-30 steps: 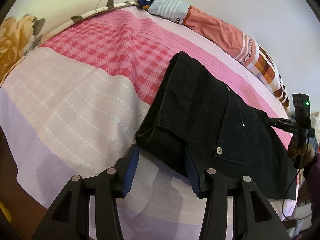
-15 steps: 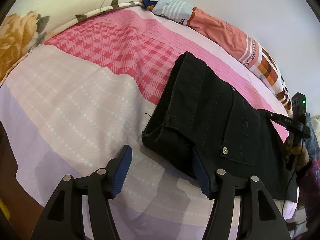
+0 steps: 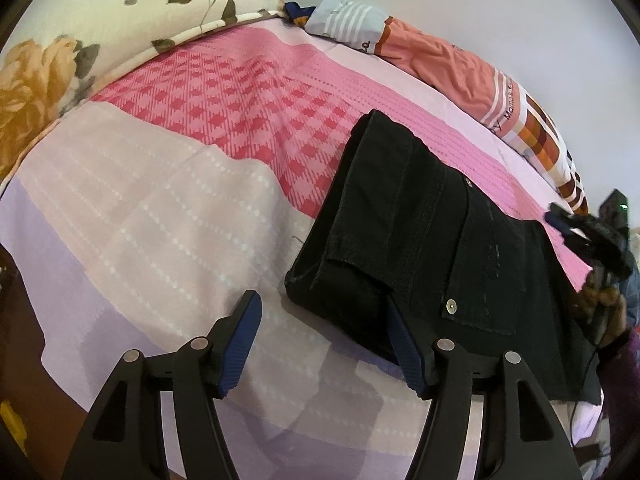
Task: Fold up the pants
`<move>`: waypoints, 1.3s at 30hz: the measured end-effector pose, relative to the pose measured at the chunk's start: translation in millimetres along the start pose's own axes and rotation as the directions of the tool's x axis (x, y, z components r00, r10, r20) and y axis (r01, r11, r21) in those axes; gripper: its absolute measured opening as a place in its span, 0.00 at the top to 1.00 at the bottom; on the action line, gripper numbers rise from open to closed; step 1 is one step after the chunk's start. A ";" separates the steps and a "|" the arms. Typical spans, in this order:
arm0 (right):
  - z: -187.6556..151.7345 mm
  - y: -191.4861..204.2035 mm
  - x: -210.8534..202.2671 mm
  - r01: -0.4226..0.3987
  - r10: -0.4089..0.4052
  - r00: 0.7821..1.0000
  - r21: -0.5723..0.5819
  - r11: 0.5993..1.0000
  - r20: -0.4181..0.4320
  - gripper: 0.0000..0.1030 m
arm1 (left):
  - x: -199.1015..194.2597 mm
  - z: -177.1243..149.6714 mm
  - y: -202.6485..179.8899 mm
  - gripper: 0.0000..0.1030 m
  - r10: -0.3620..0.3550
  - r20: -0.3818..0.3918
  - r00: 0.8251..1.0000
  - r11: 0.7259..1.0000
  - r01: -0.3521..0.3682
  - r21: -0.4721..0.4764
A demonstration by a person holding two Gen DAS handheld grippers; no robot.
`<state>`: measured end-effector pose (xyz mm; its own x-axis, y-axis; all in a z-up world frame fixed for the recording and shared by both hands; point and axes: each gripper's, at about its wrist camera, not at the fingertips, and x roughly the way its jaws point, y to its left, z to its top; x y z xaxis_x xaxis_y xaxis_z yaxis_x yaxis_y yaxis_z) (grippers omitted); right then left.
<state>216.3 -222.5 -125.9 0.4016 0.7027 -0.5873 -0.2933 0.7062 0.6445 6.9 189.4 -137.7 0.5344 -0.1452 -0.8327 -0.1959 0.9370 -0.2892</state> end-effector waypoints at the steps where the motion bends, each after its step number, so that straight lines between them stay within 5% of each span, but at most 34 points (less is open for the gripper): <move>1: -4.0 8.1 -7.4 -0.016 0.016 1.000 -0.016 1.000 -0.003 0.71 | 0.2 0.5 -1.7 0.38 0.003 0.004 1.000 1.000 -0.003 0.006; 6: -40.8 19.8 -60.0 -0.033 0.033 0.999 -0.004 0.999 0.017 0.62 | -8.9 6.2 -8.3 0.37 0.058 0.070 0.996 0.997 -0.062 0.050; 12: -112.5 -43.6 -201.9 0.043 -0.099 0.972 0.250 0.967 0.215 0.55 | -24.0 20.6 -3.7 0.36 0.146 0.155 0.977 0.987 -0.156 0.050; 15: -169.3 -89.2 -293.2 0.076 -0.246 0.908 0.444 0.893 0.339 0.54 | -34.9 24.9 -6.0 0.36 0.165 0.191 0.968 0.983 -0.176 0.042; 19: -261.1 -137.8 -391.9 0.086 -0.463 0.792 0.677 0.731 0.399 0.54 | -46.5 22.8 -32.1 0.35 0.104 0.212 0.972 0.987 -0.128 0.100; 23: -322.4 -159.5 -424.1 0.024 -0.519 0.749 0.765 0.643 0.413 0.54 | -42.1 16.4 -67.0 0.32 0.047 0.188 0.981 0.980 -0.082 0.180; 27: -344.6 -172.5 -424.5 -0.074 -0.485 0.734 0.766 0.639 0.476 0.54 | -32.9 9.0 -98.0 0.31 0.009 0.150 0.989 0.970 -0.045 0.241; 39: -335.3 -180.3 -393.4 -0.080 -0.418 0.774 0.729 0.680 0.475 0.54 | -34.7 -4.4 -127.1 0.31 -0.042 0.115 0.992 0.963 0.010 0.270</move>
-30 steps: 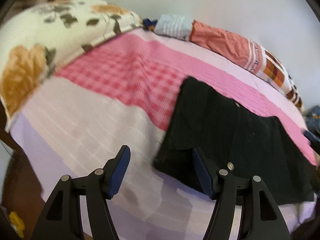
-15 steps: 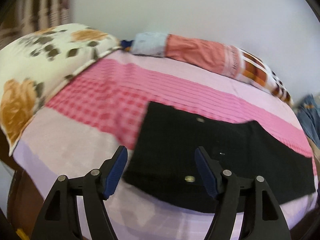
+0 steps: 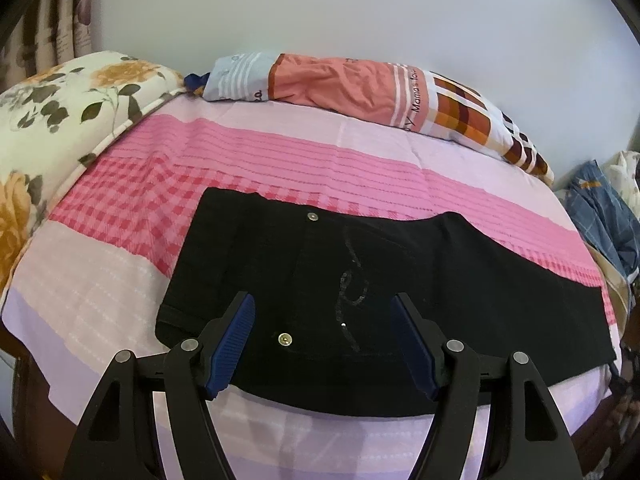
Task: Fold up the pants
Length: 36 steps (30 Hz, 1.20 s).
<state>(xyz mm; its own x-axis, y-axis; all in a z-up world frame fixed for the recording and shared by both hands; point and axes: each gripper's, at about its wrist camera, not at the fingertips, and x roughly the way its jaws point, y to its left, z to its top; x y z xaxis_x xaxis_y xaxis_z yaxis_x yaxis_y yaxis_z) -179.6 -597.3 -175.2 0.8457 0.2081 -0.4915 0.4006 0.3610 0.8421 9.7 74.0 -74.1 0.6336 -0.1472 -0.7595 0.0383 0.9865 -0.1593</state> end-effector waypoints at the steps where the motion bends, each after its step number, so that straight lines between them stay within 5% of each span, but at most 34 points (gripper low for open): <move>1: -1.6 2.4 0.8 -0.005 0.005 1.000 -0.007 1.000 -0.003 0.55 | 0.5 -0.5 -1.0 0.31 -0.003 -0.001 1.000 1.000 0.003 0.002; 5: -5.5 17.2 9.7 0.027 -0.029 0.999 -0.077 0.997 -0.020 0.80 | 0.4 -1.5 -5.2 0.31 -0.004 0.002 1.000 1.000 0.004 0.012; 8: -6.3 17.3 19.7 0.073 -0.077 0.996 -0.091 0.993 -0.046 0.80 | 1.1 -1.7 -6.8 0.29 0.001 0.005 1.000 1.000 -0.001 0.015; 14: -4.1 10.9 24.6 0.021 -0.021 0.999 0.001 1.000 -0.039 0.75 | 1.2 -0.9 -10.9 0.27 0.042 0.017 0.999 0.998 -0.042 0.056; 18: -4.4 17.6 30.4 0.077 -0.078 0.996 -0.021 0.997 -0.053 0.89 | 1.2 -1.4 -14.2 0.25 0.066 0.028 0.997 0.994 -0.068 0.087; 36: -4.7 11.1 33.6 0.042 -0.041 0.998 0.032 0.999 -0.049 0.87 | 0.8 -6.9 -28.6 0.19 0.160 0.059 0.985 0.968 -0.169 0.188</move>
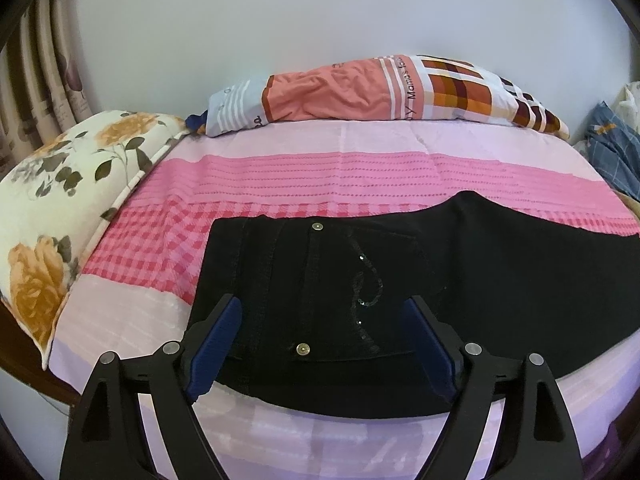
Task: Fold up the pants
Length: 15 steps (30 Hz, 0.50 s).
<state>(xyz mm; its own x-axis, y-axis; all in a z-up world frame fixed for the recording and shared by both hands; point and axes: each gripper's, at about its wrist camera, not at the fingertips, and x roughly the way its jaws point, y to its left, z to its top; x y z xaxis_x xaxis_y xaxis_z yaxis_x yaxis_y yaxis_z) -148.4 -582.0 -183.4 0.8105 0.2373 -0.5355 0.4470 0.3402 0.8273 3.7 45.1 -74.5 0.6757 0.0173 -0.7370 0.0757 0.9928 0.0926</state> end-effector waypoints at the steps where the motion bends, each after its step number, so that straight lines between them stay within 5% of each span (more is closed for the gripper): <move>1: 0.3 0.8 0.2 0.005 -0.005 1.000 -0.005 1.000 0.000 0.89 | 0.3 -0.1 0.2 0.19 0.002 -0.001 1.000 1.000 -0.002 0.002; 7: 0.3 3.2 1.2 0.033 -0.033 0.999 -0.026 0.999 0.005 0.91 | 1.5 -0.6 1.1 0.18 0.017 -0.003 1.000 1.000 -0.017 0.010; 15: 0.1 -8.4 1.8 -0.031 0.031 0.999 0.042 0.999 0.011 0.88 | 1.4 -1.2 6.8 0.15 0.023 -0.004 1.000 1.000 -0.023 -0.003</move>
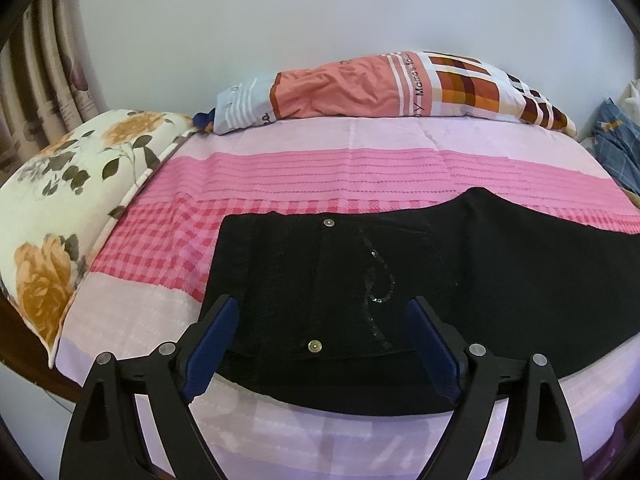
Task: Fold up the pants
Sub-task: 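Drag the jeans hem with the right gripper across the bed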
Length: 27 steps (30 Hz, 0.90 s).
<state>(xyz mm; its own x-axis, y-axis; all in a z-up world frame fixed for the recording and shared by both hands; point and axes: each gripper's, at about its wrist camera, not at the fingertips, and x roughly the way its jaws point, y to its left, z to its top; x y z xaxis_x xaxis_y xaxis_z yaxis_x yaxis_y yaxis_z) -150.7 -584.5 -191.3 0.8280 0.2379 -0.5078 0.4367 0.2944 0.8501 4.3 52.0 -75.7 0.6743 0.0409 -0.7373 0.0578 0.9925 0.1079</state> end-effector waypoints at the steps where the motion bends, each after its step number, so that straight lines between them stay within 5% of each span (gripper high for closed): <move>1: 0.3 -5.1 -0.5 -0.026 0.025 1.000 0.028 0.999 0.004 0.87 | -0.5 -0.6 0.6 0.14 0.000 0.003 1.000 1.000 0.000 -0.004; 7: 2.3 -19.1 -1.9 -0.093 0.090 0.995 0.098 0.991 0.032 0.87 | 4.9 -2.9 8.1 0.12 -0.007 -0.015 1.000 0.999 0.007 -0.037; 13: 1.0 -7.4 -1.3 -0.017 0.016 0.999 0.004 1.000 0.048 0.94 | 10.7 -4.1 11.8 0.12 0.005 -0.048 0.999 0.999 -0.007 -0.049; 17: 0.9 -15.1 -1.6 -0.048 0.046 0.997 0.025 0.999 0.063 0.94 | 8.6 -2.2 9.2 0.12 0.030 -0.045 0.999 0.999 -0.031 -0.026; 23: 4.9 -17.3 3.3 -0.100 0.098 0.994 0.068 0.993 0.043 0.82 | 9.0 0.7 4.0 0.12 0.030 -0.041 0.999 1.000 -0.031 -0.004; 27: 3.7 -3.2 6.7 -0.008 0.008 1.000 -0.001 1.000 0.030 0.90 | 12.5 0.8 2.2 0.12 0.013 -0.053 0.998 1.000 -0.013 -0.005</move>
<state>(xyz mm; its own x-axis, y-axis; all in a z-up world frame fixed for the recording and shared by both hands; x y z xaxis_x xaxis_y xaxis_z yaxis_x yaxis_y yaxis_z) -145.3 -587.3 -196.9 0.8414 0.2125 -0.4968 0.4299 0.2940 0.8537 13.4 54.6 -84.2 0.6347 0.0597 -0.7705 0.0450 0.9925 0.1140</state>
